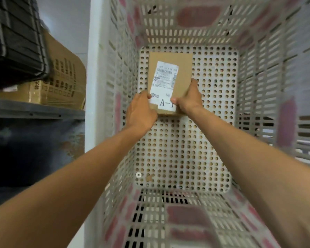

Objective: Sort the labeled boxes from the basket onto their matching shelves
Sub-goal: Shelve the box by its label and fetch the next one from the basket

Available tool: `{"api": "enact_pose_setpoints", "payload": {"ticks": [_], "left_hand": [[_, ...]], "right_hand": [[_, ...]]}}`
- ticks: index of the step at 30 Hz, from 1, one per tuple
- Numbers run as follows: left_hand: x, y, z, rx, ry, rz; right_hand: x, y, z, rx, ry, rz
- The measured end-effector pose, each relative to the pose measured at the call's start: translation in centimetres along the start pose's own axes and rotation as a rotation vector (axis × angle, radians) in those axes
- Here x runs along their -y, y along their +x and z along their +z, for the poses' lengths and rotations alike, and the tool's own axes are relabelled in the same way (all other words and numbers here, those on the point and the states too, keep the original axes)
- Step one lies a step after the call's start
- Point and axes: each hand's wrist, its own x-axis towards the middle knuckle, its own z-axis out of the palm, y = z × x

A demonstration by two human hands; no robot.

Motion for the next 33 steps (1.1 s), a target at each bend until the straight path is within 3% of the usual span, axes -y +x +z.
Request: {"api": "enact_pose_setpoints", "payload": {"ticks": [4,9,13,24,28,33], "left_hand": [[0.3,-0.3,1.6,0.055,-0.075,-0.121],[1.5,-2.5,5.3,0.406,-0.317,-0.257],[3.0,-5.3,7.7,0.496,-0.431,-0.219],[1.8,-8.6,5.5,0.319,-0.518,-0.149],[-2.1,-11.2,0.2,0.280,-0.512,-0.067],[-8.9,-14.5,-9.8,0.155,-0.567,0.152]], "right_hand": [[-5.3,-4.3,-1.4,0.058,-0.011,0.055],[-11.4,-8.7,-3.0,0.106,0.015,0.195],[-13.2,-9.6,-3.2,0.170,0.160,0.108],[-11.3,-12.0,-4.6,0.181,0.217,-0.037],[-6.7,-15.8,-8.8,0.166,0.190,-0.129],[3.5,-21.6,-15.3,0.108,0.159,-0.370]]}}
